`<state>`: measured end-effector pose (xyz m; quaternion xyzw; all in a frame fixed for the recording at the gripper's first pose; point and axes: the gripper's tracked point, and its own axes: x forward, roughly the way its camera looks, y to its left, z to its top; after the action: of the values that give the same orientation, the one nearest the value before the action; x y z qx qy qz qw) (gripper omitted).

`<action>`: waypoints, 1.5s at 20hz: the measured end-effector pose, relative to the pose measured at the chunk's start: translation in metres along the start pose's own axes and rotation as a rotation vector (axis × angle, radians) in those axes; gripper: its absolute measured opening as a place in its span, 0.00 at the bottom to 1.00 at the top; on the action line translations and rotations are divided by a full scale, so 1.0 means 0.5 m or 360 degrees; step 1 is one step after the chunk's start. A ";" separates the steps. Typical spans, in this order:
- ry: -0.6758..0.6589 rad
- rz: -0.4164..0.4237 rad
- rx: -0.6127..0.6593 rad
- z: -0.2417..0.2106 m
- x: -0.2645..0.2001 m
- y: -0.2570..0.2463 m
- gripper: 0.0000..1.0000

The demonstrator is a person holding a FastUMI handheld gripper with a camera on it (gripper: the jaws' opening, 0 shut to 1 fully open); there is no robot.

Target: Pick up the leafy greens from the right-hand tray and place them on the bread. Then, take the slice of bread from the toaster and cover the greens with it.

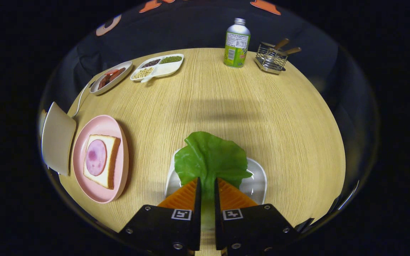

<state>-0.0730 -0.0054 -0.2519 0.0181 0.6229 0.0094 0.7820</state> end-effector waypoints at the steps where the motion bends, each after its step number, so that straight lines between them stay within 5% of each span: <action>1: 0.0001 0.0021 0.0048 0.001 0.001 -0.003 0.14; 4: 0.0009 0.0085 0.0145 0.003 0.000 -0.005 0.05; 15: -0.0213 0.0271 0.0236 0.062 -0.089 0.029 0.04; 30: -0.0364 0.0460 -0.0097 0.122 -0.184 0.231 0.05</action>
<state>-0.0332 0.1057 -0.1442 0.0846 0.5203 0.1386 0.8384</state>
